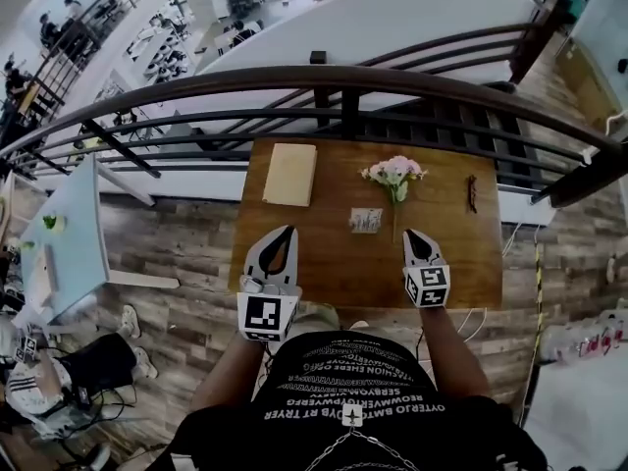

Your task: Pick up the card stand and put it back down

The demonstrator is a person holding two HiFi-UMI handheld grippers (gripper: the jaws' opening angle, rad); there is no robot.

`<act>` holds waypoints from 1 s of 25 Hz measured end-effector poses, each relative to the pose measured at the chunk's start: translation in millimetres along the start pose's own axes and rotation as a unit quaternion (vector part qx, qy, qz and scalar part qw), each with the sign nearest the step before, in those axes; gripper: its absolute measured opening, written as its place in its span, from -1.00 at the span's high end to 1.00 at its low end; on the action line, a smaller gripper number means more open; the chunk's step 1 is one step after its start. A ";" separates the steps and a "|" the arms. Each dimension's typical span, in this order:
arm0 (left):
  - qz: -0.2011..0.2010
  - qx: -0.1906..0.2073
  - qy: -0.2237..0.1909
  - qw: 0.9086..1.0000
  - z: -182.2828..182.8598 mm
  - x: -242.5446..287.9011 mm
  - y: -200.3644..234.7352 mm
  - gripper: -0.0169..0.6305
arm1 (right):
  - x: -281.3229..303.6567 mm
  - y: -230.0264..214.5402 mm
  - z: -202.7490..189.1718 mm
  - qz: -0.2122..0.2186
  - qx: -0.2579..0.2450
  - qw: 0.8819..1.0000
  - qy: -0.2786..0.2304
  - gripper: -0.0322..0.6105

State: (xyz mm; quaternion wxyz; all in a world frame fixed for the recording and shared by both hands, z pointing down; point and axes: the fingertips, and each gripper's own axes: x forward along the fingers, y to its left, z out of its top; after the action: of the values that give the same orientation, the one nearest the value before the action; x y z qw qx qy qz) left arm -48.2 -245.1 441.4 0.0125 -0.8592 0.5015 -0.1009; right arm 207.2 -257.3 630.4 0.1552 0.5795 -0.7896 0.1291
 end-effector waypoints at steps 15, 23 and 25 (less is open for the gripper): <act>0.024 -0.009 -0.029 0.999 40.5 -50.6 -28.6 0.88 | -116.2 41.2 157.4 0.063 -0.086 0.986 -0.125 0.86; 0.003 0.003 -0.053 0.999 90.4 -64.6 -36.2 0.88 | -168.4 58.5 218.2 0.085 -0.103 0.978 -0.162 0.86; -0.010 0.004 -0.053 0.999 93.4 -61.7 -36.5 0.88 | -166.4 62.3 223.3 0.086 -0.107 0.977 -0.160 0.86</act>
State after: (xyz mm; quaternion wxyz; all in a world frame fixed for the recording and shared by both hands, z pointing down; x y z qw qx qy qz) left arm -28.9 -181.1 344.6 0.0412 -0.8681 0.4913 -0.0575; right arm 173.0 -179.0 358.1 0.0759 0.5025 -0.8604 -0.0377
